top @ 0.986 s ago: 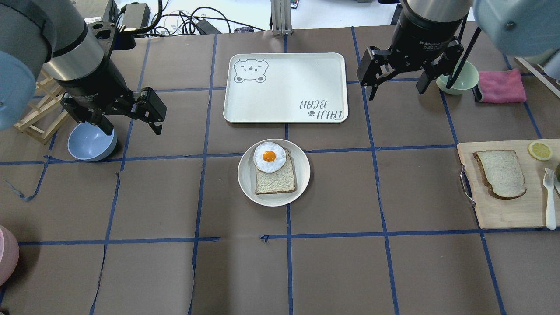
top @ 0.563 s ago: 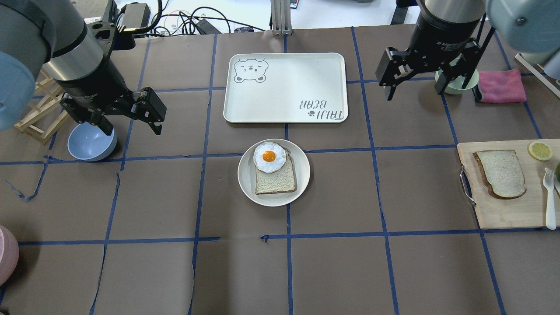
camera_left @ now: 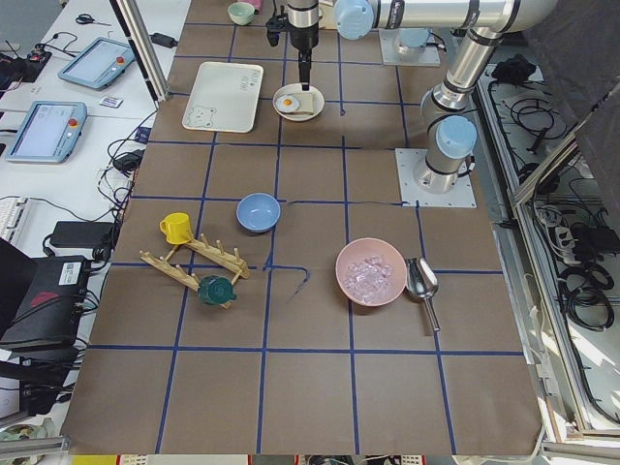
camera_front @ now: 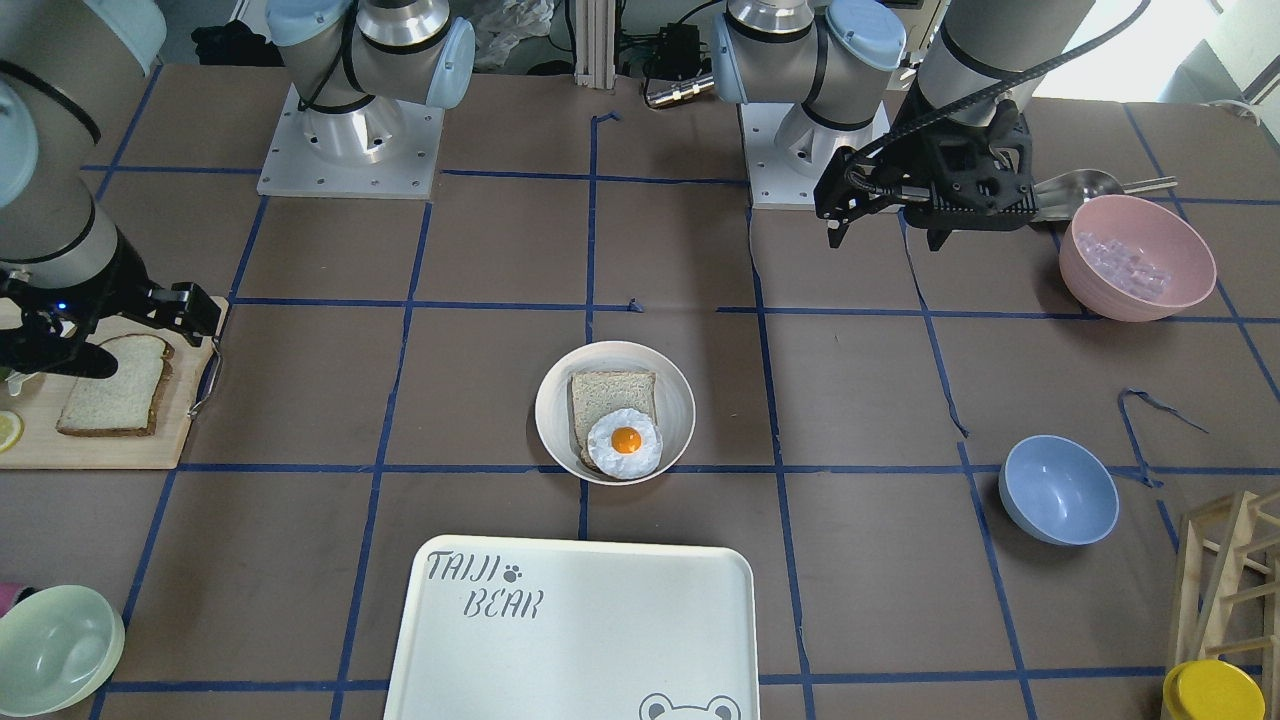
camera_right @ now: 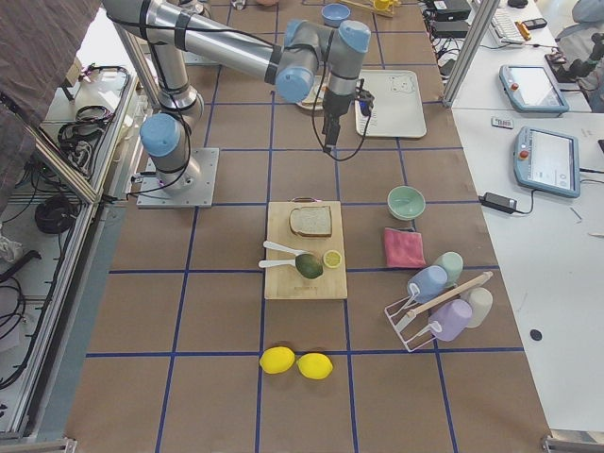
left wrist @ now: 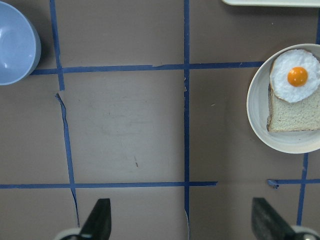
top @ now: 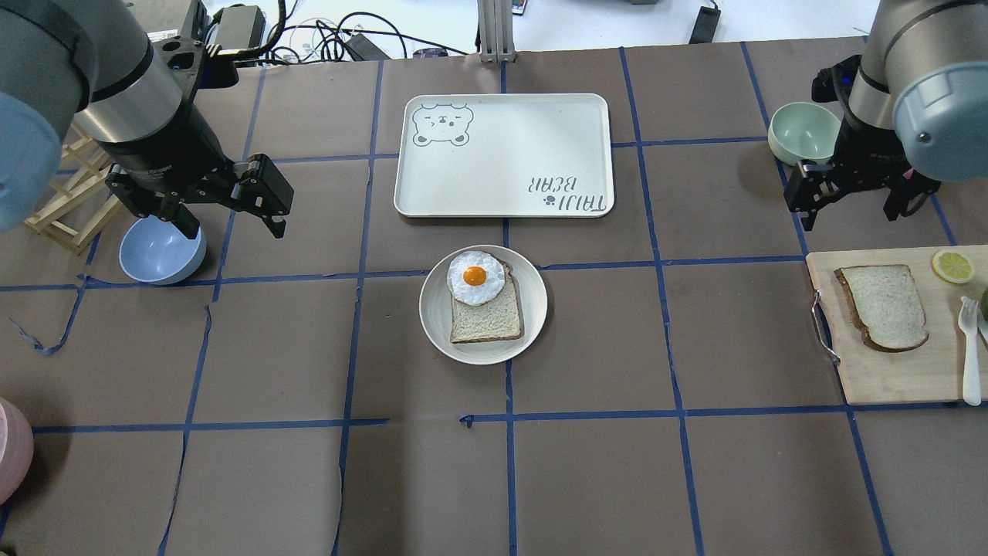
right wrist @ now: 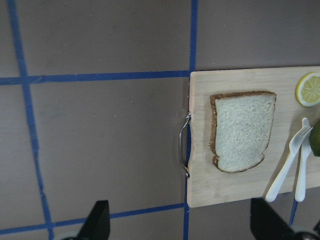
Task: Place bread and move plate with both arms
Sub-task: 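Move the right gripper over the bread slice on the wooden board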
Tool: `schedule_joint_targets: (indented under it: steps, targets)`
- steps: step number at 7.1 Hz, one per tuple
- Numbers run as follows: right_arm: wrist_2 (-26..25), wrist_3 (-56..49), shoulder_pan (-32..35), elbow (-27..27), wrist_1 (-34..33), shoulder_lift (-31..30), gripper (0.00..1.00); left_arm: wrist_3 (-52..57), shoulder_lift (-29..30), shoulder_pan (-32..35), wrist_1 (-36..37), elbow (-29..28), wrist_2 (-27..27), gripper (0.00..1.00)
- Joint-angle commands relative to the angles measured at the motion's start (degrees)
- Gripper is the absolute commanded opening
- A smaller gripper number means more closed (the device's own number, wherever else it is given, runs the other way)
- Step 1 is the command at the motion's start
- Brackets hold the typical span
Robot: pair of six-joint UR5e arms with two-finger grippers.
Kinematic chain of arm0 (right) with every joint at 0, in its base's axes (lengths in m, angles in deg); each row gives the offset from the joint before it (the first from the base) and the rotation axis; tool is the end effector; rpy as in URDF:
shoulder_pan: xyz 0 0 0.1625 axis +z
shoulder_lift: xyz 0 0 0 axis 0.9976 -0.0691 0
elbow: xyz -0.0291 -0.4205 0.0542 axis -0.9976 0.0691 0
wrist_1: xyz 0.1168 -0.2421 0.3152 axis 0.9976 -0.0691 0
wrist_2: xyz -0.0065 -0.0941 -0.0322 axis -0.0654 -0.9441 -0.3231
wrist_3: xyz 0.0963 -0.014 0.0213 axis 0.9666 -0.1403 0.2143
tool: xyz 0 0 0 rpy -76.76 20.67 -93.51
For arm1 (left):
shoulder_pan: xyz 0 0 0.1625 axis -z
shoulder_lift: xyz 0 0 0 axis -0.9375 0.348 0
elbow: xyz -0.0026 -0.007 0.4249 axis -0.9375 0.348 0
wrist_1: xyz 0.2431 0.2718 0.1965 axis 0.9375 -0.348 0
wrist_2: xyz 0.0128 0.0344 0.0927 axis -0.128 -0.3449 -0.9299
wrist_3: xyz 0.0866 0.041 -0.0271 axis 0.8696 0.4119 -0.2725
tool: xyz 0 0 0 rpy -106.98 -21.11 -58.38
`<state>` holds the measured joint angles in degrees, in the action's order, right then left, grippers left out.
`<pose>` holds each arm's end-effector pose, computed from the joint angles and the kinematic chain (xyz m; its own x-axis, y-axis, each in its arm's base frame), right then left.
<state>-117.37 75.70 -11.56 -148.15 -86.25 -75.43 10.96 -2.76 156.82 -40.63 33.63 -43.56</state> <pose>-0.0329 -0.5246 0.3494 -0.9752 0.0252 0.2199 0.0579 0.9880 0.1435 -0.1084 -0.4643 0.4763 -0.9996 0.0195 -0.0198 0.0183 0.9983 0.0553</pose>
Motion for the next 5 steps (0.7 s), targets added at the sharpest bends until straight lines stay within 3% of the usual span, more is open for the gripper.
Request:
schedule_joint_targets:
  steps: [1,2,5]
  targets:
    - [-0.9,-12.3,-4.9,-9.2,-19.4,4.8,1.00,0.0,0.0,0.0,0.0,0.0,-0.1,1.00]
    - [-0.5,-15.0,-7.0,-11.8,-24.2,7.0,1.00,0.0,0.0,0.0,-0.1,0.0,-0.1,1.00]
    - [-1.6,-17.3,-10.1,-12.3,-27.3,12.9,0.99,0.0,0.0,0.0,-0.1,0.1,0.0,1.00]
